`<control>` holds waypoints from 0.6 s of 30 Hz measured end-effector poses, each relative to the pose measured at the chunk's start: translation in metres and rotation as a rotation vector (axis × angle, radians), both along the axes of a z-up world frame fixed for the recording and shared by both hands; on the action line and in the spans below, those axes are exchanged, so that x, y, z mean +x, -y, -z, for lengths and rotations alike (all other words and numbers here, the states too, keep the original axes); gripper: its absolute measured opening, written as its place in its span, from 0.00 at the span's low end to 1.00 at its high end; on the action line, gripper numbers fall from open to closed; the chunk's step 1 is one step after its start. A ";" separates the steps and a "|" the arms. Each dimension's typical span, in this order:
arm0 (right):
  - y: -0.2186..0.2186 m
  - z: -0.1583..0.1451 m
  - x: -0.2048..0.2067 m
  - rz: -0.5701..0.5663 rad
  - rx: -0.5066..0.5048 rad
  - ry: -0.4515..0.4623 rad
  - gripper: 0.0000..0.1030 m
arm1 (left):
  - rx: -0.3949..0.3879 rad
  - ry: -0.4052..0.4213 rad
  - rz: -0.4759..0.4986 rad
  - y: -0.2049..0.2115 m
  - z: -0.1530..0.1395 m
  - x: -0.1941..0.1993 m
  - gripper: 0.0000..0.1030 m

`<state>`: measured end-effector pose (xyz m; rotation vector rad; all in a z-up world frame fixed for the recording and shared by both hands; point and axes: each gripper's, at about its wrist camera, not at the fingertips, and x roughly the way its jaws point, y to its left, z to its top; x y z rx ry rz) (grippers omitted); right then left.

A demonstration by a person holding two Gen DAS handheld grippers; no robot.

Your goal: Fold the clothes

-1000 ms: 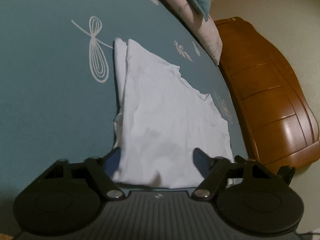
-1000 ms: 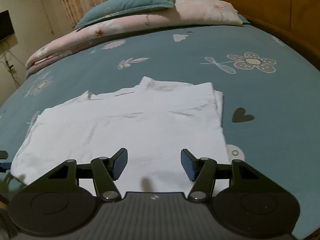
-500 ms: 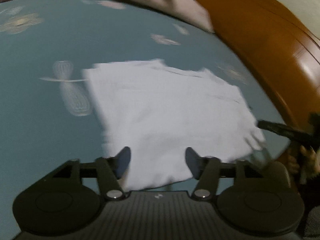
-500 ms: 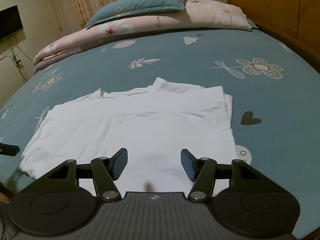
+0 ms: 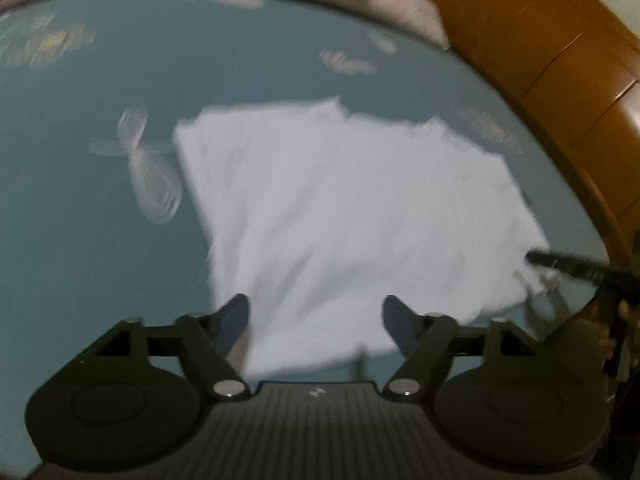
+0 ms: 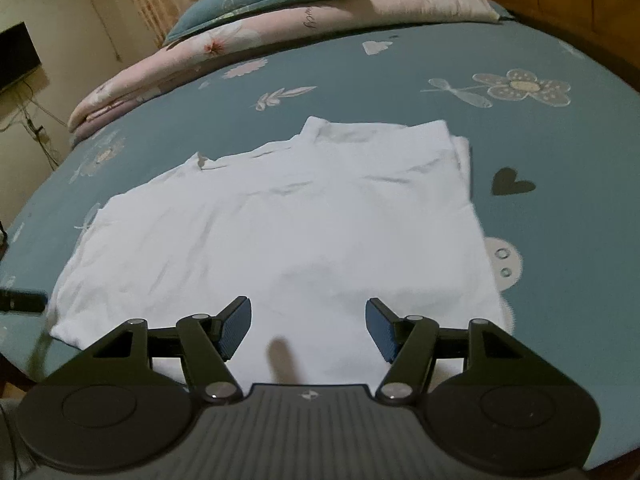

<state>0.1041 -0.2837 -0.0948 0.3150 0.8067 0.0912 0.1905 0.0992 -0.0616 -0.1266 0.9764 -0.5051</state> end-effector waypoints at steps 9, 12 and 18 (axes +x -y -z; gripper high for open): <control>0.016 0.008 -0.009 0.031 0.020 0.006 0.66 | 0.160 -0.095 -0.203 -0.017 0.018 0.016 0.77; 0.020 0.005 -0.005 0.036 0.032 0.025 0.66 | 0.119 -0.016 -0.166 -0.003 -0.008 0.011 0.82; 0.019 0.007 0.007 0.029 0.020 0.030 0.67 | 0.151 0.051 -0.026 0.056 -0.021 0.031 0.84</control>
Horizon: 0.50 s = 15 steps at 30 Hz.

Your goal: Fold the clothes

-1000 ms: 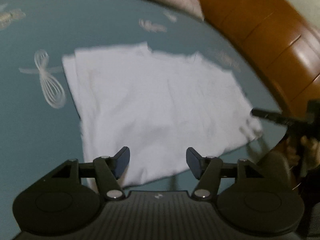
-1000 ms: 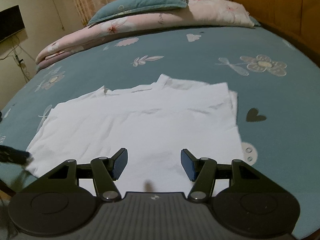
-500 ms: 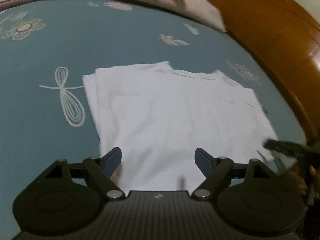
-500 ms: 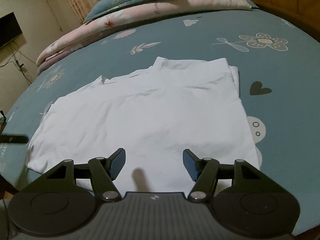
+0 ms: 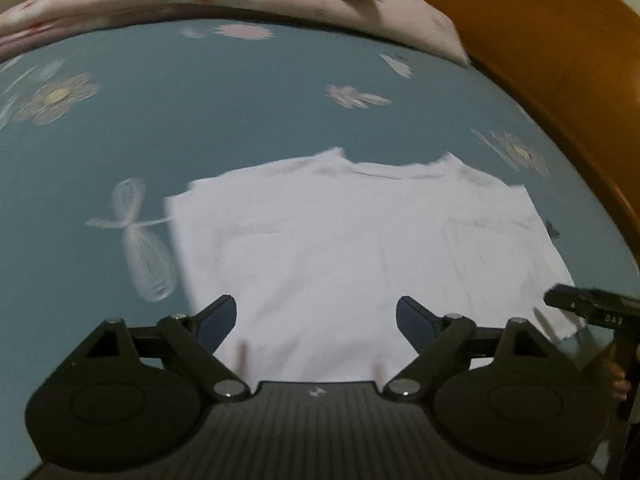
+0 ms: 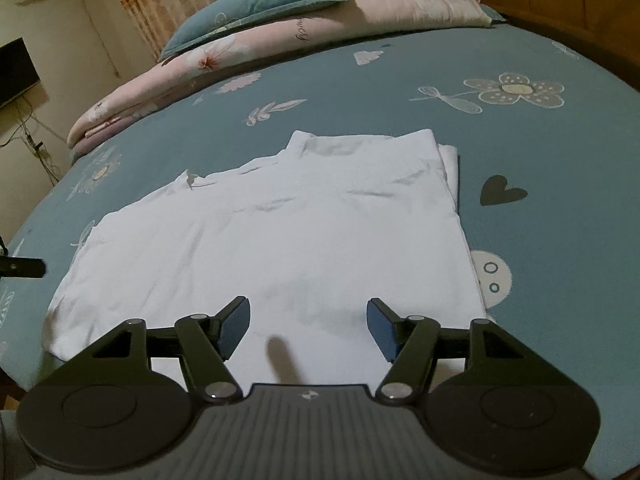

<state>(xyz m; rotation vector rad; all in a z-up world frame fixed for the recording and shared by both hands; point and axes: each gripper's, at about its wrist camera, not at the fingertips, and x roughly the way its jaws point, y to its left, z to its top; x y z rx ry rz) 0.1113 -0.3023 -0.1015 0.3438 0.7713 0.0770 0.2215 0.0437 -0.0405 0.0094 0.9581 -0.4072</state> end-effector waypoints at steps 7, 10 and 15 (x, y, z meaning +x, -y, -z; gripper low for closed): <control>0.005 0.007 0.001 -0.005 0.029 -0.003 0.68 | 0.020 -0.051 -0.035 0.012 0.029 0.016 0.84; 0.007 0.009 0.001 -0.011 0.041 -0.002 0.68 | 0.021 -0.086 -0.094 -0.004 0.042 0.018 0.84; 0.009 0.012 0.001 -0.021 0.050 0.006 0.70 | 0.002 -0.096 -0.149 -0.026 0.039 0.015 0.85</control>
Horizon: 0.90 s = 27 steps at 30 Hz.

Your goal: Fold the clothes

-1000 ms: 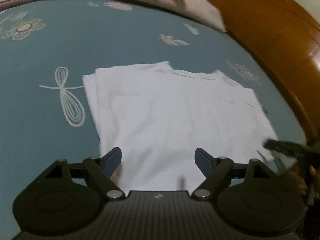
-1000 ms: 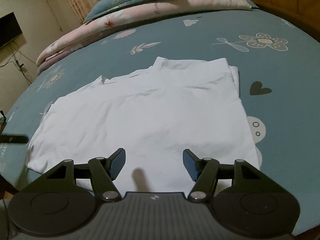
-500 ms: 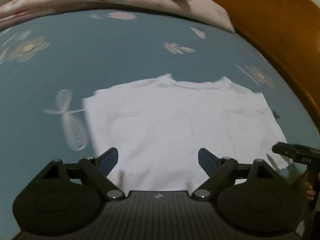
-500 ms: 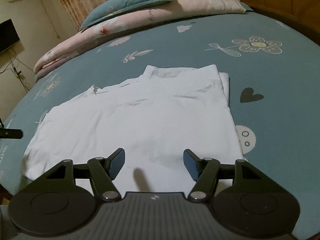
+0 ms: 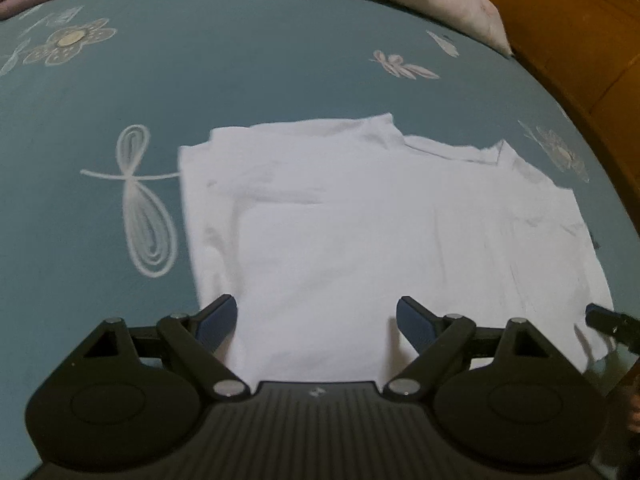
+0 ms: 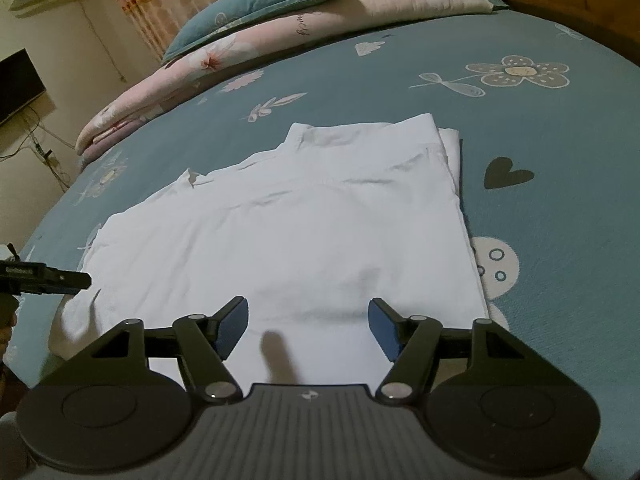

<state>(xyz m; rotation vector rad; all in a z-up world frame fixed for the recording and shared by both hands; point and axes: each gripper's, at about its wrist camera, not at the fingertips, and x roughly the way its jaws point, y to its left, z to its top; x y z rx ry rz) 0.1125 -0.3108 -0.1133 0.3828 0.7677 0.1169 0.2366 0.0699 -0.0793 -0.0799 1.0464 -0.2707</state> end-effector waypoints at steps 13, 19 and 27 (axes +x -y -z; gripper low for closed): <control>-0.005 -0.006 -0.010 -0.004 0.014 0.014 0.71 | 0.033 0.120 0.178 0.065 -0.030 -0.040 0.86; -0.009 -0.002 -0.023 -0.015 -0.004 0.000 0.71 | 0.027 0.132 0.258 0.101 -0.005 -0.065 0.87; 0.015 -0.004 -0.045 0.038 0.033 0.002 0.71 | -0.014 0.084 0.209 0.091 0.027 -0.086 0.99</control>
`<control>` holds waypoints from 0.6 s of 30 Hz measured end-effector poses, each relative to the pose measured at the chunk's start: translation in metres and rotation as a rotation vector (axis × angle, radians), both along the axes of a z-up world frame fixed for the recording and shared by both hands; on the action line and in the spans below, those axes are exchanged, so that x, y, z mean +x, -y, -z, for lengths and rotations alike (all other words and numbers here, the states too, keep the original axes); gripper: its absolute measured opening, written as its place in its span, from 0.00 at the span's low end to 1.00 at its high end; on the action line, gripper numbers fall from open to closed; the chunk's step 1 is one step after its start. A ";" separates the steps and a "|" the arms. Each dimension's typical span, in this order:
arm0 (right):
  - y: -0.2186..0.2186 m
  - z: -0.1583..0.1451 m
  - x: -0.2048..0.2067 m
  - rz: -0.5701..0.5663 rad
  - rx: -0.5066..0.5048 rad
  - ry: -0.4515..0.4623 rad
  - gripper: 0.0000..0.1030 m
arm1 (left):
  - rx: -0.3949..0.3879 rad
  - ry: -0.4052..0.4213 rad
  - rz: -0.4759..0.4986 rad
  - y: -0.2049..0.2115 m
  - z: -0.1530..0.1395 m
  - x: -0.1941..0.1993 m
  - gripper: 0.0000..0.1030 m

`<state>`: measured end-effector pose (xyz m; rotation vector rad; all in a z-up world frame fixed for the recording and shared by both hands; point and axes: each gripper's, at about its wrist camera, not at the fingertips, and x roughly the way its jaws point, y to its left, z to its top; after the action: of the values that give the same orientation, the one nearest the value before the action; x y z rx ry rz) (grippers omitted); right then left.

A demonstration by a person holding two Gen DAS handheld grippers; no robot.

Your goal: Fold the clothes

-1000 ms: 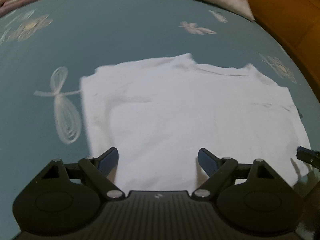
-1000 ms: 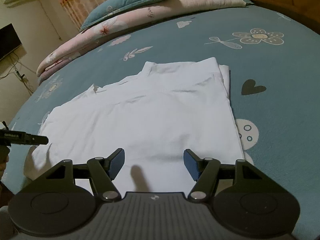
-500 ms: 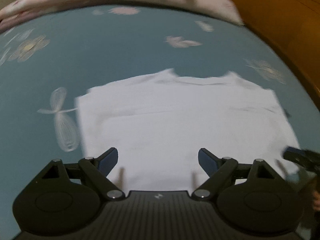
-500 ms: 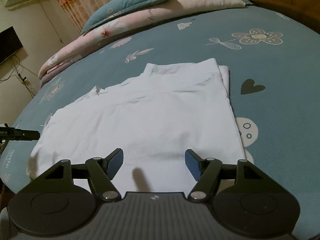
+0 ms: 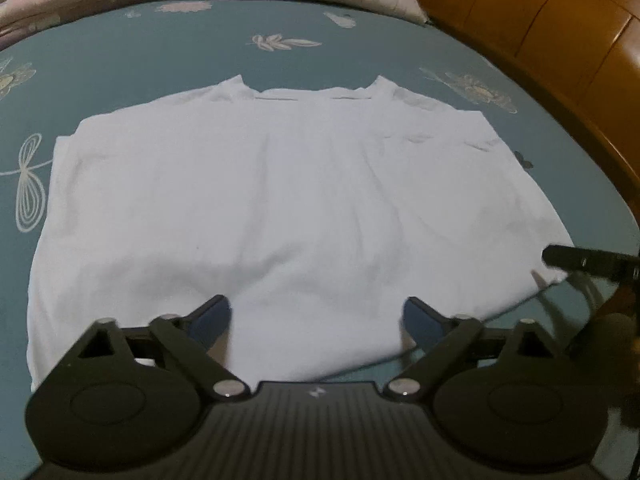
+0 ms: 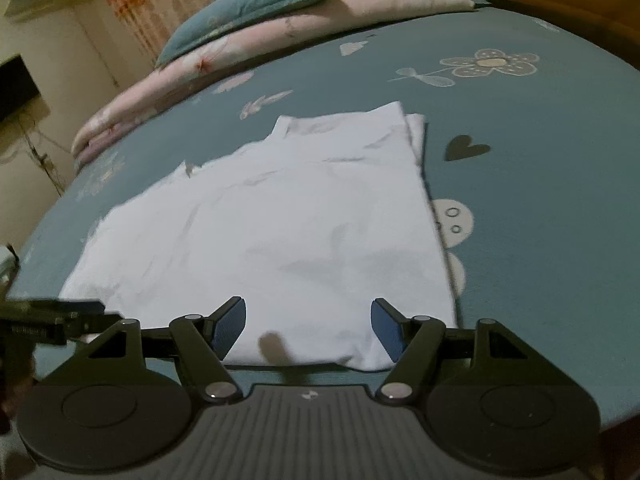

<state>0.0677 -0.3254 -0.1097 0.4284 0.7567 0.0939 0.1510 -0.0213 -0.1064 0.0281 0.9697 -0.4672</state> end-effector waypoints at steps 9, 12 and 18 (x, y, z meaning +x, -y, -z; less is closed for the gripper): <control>0.010 -0.001 0.038 -0.024 0.081 0.041 0.75 | -0.026 -0.011 -0.036 -0.001 0.001 0.000 0.99; 0.024 0.012 0.036 -0.015 0.133 0.040 0.75 | -0.031 -0.001 -0.009 -0.003 0.001 -0.001 0.99; 0.035 -0.011 0.042 0.054 0.075 0.096 0.76 | -0.088 -0.004 -0.010 -0.014 0.001 -0.002 0.99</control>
<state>0.1092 -0.3606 -0.0989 0.5119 0.6480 0.0924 0.1495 -0.0075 -0.1073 -0.0565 0.9516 -0.5005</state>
